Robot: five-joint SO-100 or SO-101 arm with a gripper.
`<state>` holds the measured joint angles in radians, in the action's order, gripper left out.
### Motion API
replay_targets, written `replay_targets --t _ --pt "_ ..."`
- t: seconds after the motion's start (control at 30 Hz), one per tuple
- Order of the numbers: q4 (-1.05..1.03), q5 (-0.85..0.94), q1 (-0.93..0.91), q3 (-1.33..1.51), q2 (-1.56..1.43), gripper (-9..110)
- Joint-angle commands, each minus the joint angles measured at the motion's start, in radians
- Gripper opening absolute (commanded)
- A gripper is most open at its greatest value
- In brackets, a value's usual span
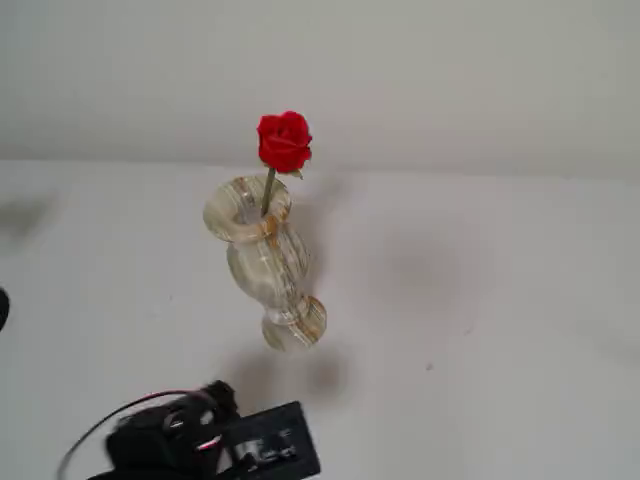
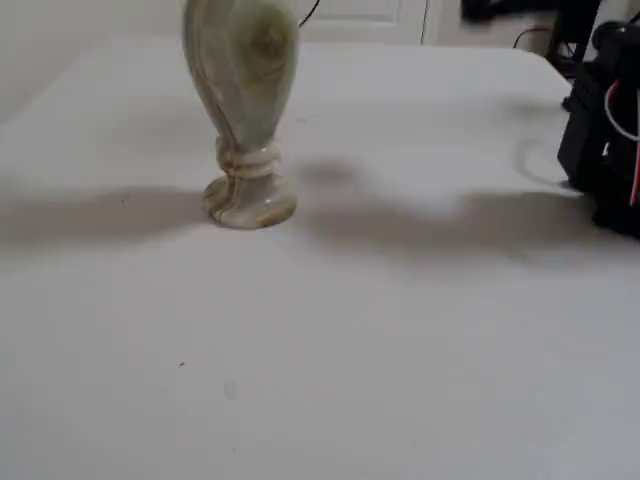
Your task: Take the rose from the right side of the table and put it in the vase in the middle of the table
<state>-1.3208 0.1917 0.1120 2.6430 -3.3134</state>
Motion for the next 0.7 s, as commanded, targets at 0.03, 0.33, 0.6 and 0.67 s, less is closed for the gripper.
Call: replay_targets --t 0.03,0.33,0.6,0.67 --pt "0.091 -0.005 -0.026 0.212 -0.011 0" --pt "0.225 0.023 -0.086 0.397 -0.011 0" --pt "0.225 0.023 -0.084 0.397 -0.011 0" --pt "0.225 0.023 -0.084 0.397 -0.011 0"
